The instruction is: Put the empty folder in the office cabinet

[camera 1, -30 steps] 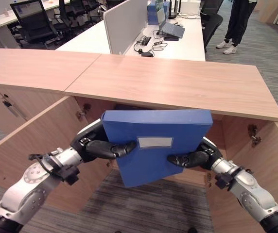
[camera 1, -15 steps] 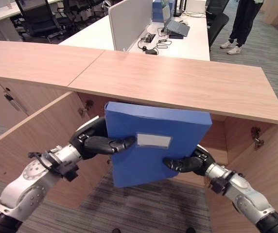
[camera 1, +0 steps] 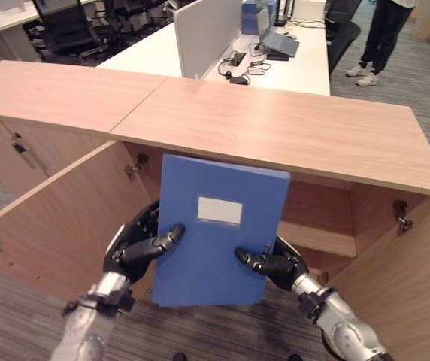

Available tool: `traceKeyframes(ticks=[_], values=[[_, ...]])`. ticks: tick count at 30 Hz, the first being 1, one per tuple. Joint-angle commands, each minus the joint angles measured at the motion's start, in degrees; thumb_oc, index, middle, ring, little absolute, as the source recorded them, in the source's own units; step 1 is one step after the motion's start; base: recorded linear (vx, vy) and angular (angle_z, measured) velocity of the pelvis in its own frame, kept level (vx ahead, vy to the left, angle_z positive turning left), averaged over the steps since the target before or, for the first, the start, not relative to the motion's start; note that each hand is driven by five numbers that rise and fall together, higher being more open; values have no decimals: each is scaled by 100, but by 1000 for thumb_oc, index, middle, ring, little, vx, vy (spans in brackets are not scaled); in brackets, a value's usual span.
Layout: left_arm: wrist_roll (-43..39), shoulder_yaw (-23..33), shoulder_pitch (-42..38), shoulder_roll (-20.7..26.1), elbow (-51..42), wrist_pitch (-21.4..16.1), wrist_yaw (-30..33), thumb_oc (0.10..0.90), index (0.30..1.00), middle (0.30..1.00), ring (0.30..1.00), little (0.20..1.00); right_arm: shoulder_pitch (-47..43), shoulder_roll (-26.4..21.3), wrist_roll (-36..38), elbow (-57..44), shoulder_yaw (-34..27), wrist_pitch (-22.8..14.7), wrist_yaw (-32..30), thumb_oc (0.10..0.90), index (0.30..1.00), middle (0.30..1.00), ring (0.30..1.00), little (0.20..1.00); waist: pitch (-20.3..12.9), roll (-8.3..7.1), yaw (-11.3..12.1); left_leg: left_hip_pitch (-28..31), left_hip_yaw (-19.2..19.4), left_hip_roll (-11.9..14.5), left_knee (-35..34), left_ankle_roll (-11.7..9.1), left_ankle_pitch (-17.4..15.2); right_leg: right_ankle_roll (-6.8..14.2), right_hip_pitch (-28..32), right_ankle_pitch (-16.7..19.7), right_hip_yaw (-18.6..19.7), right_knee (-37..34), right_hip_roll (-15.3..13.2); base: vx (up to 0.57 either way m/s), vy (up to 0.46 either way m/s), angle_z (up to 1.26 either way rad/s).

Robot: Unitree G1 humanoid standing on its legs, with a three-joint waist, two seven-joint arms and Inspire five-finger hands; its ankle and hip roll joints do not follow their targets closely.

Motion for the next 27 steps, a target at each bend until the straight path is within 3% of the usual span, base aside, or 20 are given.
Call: traceKeyframes(ticks=[1, 8, 11, 12, 14, 15, 18, 23, 27], values=[[756, 99, -589, 575, -108, -555, 527, 800, 900, 900, 900, 900, -653, 19, 418, -691, -381, -582, 12, 400, 300, 300, 300, 300, 80, 78, 128, 8, -547, -208, -14, 113, -520, 121, 467, -805, -289, 191, 44, -6, 1, 19], [1542, -494, -426, 317, 1374, -400, 665, 800, 900, 900, 900, 900, -738, 458, 955, 109, -656, -730, -354, 400, 300, 300, 300, 300, 413, 191, 435, -465, -954, -232, -14, 32, -340, 116, 360, -862, -688, 283, 65, -54, -16, 29], [2282, -1094, -574, 275, 2366, -305, 802, 800, 900, 900, 900, 900, -1227, 700, 1399, 435, -1002, -1173, -774, 400, 300, 300, 300, 300, 609, 351, 582, -778, -1228, -267, -14, -9, -220, 109, 225, -932, -938, 404, 65, -66, -12, 47], [2283, -1100, -592, 273, 2378, -312, 803, 800, 900, 900, 900, 900, -1240, 697, 1401, 443, -1011, -1174, -771, 400, 300, 300, 300, 300, 612, 354, 581, -786, -1235, -267, -14, -9, -217, 109, 220, -936, -944, 410, 65, -59, -4, 46], [2506, -1332, -740, 202, 2800, -313, 955, 800, 900, 900, 900, 900, -1588, 841, 1596, 630, -1194, -1474, -1027, 400, 300, 300, 300, 300, 713, 437, 647, -937, -1372, -272, -14, -34, -159, 97, 134, -989, -1045, 512, 52, -22, -31, 31], [2672, -1512, -843, 143, 3105, -284, 1085, 800, 900, 900, 900, 900, -1920, 949, 1766, 670, -1445, -1779, -1256, 400, 300, 300, 300, 300, 793, 519, 687, -1006, -1517, -239, -12, -87, -248, 126, 104, -1189, -1050, 626, 60, 18, -58, 29], [2829, -1672, -999, 120, 3325, -296, 1226, 800, 900, 900, 900, 900, -2239, 1035, 1921, 716, -1748, -2107, -1490, 400, 300, 300, 300, 300, 881, 604, 727, -1126, -1634, -253, -5, -83, -214, 110, 14, -1273, -1154, 781, 31, -11, -30, 39], [2995, -1930, -1144, 134, 3595, -317, 1355, 800, 900, 900, 900, 900, -3110, 757, 2069, 1111, -2804, -2882, -2123, 400, 300, 300, 300, 300, 939, 782, 836, -1321, -1867, -276, -1, -91, -154, 99, -70, -1418, -1323, 960, -27, -5, -26, 33], [3098, -2071, -1275, 240, 3732, -312, 1412, 800, 900, 900, 900, 900, -3747, 85, 2249, 1869, -3583, -3242, -2565, 400, 300, 300, 300, 300, 941, 884, 919, -1438, -1991, -326, -1, -117, -126, 103, -90, -1506, -1415, 1019, -53, 3, -47, 27]])
